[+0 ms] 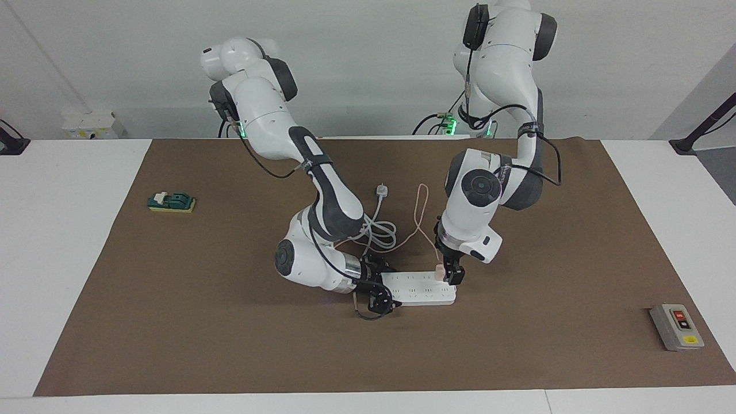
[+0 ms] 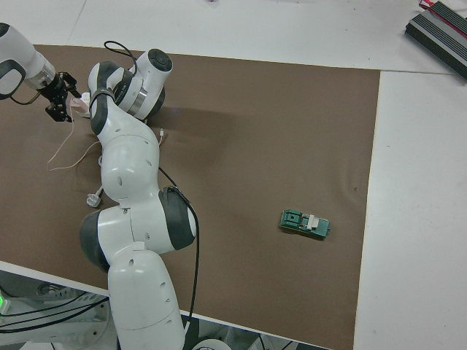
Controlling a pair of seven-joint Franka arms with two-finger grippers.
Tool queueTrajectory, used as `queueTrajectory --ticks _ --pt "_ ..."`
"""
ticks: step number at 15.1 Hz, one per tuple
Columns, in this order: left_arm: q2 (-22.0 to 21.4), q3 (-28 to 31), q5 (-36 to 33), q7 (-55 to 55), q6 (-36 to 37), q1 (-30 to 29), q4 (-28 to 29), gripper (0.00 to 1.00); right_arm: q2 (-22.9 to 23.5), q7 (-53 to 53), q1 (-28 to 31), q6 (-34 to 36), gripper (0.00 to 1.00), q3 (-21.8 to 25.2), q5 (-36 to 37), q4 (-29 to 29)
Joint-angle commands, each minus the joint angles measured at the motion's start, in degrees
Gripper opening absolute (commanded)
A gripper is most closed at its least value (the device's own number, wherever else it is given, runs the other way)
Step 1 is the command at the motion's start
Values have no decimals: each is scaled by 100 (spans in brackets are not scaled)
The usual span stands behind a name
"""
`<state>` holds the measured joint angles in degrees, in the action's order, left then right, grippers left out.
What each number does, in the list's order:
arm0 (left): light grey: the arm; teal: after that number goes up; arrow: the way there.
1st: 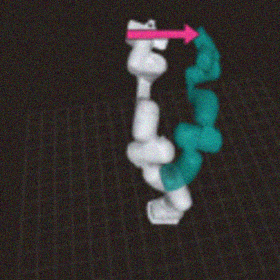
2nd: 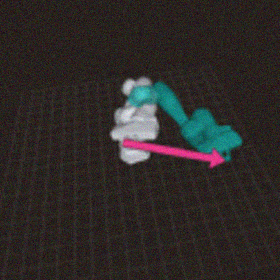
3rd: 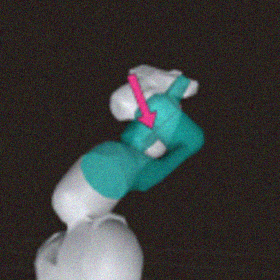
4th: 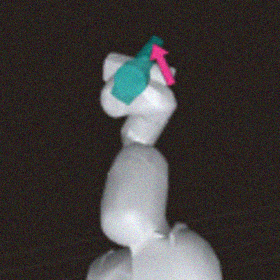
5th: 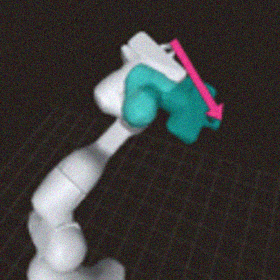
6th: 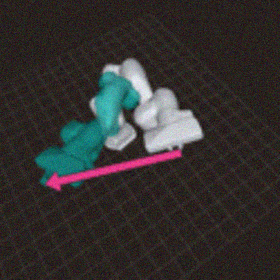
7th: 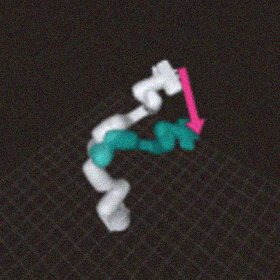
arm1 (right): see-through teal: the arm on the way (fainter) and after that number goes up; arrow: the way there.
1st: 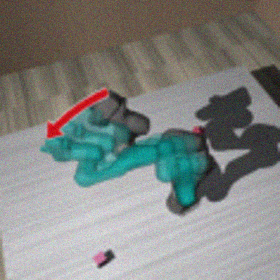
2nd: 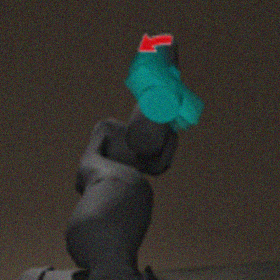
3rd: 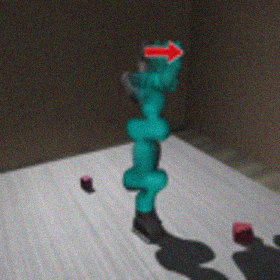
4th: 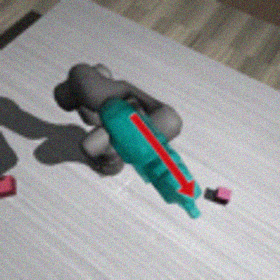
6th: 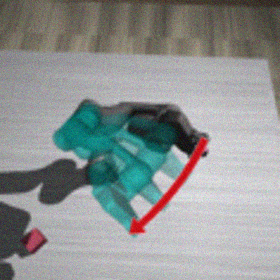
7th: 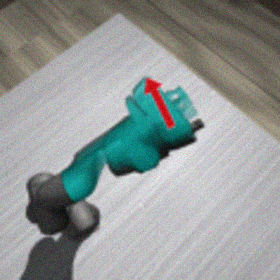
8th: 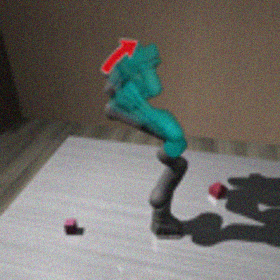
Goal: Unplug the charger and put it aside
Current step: 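Grip the pink charger with the left gripper and the strip with the right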
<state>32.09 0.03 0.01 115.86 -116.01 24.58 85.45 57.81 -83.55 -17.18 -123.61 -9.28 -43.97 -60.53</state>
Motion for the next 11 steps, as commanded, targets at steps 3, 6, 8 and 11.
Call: queueTrajectory --ticks 3,6,8,11 --pt "33 68 -124 -28 -150 64 95 95 47 471 -5 -313 34 -39 -68 -73" --pt "78 68 -115 -98 -133 64 42 85 47 471 -5 -313 34 -39 -68 -73" --pt "78 68 -124 -151 -124 64 41 68 47 471 -5 -322 34 -39 -68 -73" --pt "78 68 -124 -318 -115 73 15 0 55 471 -5 -339 34 -39 -68 -73"
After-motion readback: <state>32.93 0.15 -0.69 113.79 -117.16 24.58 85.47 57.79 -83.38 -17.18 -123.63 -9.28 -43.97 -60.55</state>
